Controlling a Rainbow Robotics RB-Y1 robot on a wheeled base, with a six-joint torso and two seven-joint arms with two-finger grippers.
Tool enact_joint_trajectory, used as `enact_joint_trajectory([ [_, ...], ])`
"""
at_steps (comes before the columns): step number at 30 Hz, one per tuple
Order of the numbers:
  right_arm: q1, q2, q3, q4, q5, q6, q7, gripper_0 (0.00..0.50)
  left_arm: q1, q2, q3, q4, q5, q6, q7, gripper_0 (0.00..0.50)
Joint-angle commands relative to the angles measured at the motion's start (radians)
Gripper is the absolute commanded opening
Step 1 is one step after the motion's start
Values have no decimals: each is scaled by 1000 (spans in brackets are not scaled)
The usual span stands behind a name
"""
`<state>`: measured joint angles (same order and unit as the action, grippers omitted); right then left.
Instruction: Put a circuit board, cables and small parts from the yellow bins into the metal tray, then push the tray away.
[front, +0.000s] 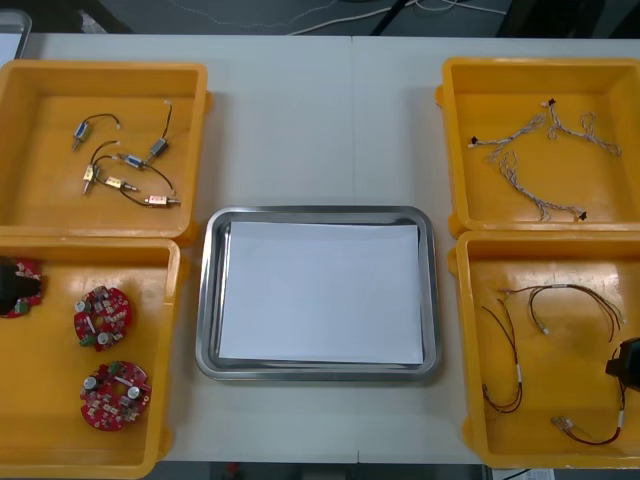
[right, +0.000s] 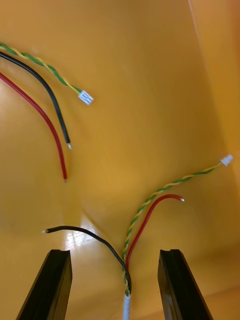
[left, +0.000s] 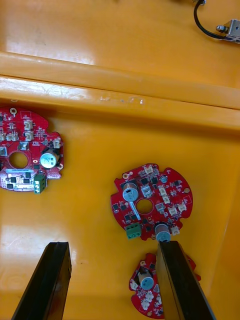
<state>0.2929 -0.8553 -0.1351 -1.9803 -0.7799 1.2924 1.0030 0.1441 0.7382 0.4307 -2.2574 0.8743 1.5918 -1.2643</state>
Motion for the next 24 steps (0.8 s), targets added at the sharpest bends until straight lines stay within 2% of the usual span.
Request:
enact_joint_trajectory([
  [1,57,-16,28,-2,30,-47,51,500,34,-10,-1,-30,-29,-19,-75,500],
  [14,65,30,29,20,47,-81,63,500,32,-10,-43,-27,-94,-23,-86,500],
  [24,65,56,29,20,57,-88,68,500,8,-10,-76,-27,-90,-18,-95,500],
])
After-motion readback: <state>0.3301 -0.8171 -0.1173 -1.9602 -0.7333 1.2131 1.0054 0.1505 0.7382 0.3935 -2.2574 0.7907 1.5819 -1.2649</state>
